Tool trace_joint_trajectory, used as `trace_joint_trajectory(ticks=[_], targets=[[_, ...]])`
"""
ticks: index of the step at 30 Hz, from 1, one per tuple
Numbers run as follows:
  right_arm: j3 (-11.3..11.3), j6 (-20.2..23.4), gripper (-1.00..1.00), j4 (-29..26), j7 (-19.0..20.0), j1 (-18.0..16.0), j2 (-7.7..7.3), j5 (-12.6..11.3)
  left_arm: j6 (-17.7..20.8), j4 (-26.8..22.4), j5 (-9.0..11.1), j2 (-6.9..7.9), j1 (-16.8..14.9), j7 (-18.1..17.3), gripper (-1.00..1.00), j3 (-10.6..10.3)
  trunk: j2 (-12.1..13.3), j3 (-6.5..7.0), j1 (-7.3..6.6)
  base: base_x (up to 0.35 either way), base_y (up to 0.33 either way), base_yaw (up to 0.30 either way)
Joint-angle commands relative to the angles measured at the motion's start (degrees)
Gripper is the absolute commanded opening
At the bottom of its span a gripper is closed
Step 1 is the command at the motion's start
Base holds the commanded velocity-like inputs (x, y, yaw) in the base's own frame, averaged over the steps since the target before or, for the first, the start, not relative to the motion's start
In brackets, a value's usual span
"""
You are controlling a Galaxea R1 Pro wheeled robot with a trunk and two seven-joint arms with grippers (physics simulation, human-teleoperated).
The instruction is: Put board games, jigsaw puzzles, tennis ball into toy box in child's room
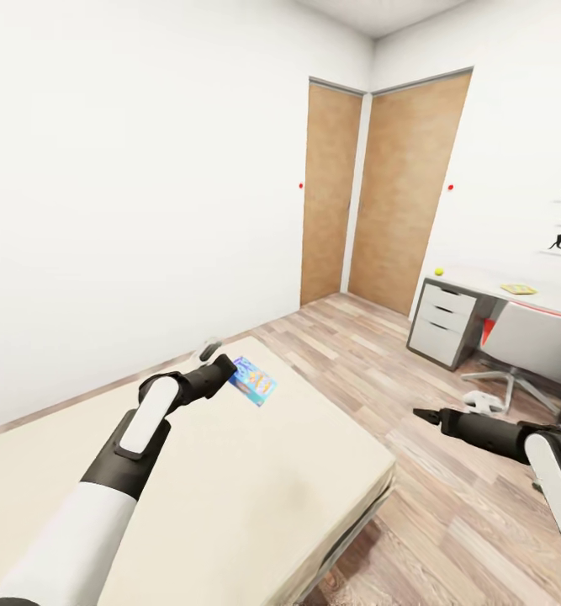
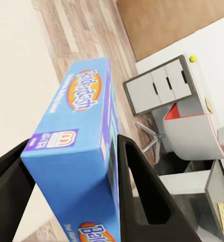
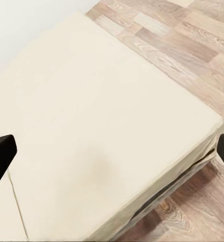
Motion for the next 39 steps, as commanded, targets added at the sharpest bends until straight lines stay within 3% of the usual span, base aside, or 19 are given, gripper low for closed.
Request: trace_joint_trajectory(ticks=[1, 4, 9, 31, 39], targets=[[-0.1, 0.2, 1.0, 0.0, 0.6, -0.1, 0.04, 0.6, 0.0, -0.1, 0.9, 0.01, 0.0, 0.6, -1.0, 0.0, 0.3, 0.01, -0.21, 0.0, 0.0, -0.187], [1.1, 0.1, 1.0, 1.0, 0.6, -0.6, 2.11, 0.8, 0.2, -0.2, 1.0, 0.79, 0.2, 0.5, -1.0, 0.8, 1.5, 0.33, -0.87, 0.0, 0.0, -0.181], [1.8, -0.2, 1.0, 2.0, 0.5, -0.9, 3.52, 0.9, 0.5, -0.2, 1.0, 1.24, 0.3, 0.5, -1.0, 1.3, 3.5, 0.84, -1.96, 0.0, 0.0, -0.167], [1.7, -0.6, 1.0, 3.4, 0.7, -1.3, 3.81, 0.8, 0.6, 0.2, 0.9, 1.41, 0.4, 0.4, -1.0, 1.7, 12.3, 4.04, -6.79, 0.0, 0.0, -0.046], [1.7, -0.6, 1.0, 3.3, 0.7, -1.3, 3.75, 0.9, 0.6, 0.2, 0.8, 1.36, 0.3, 0.4, -1.0, 1.6, 12.3, 4.02, -6.79, 0.0, 0.0, -0.002]])
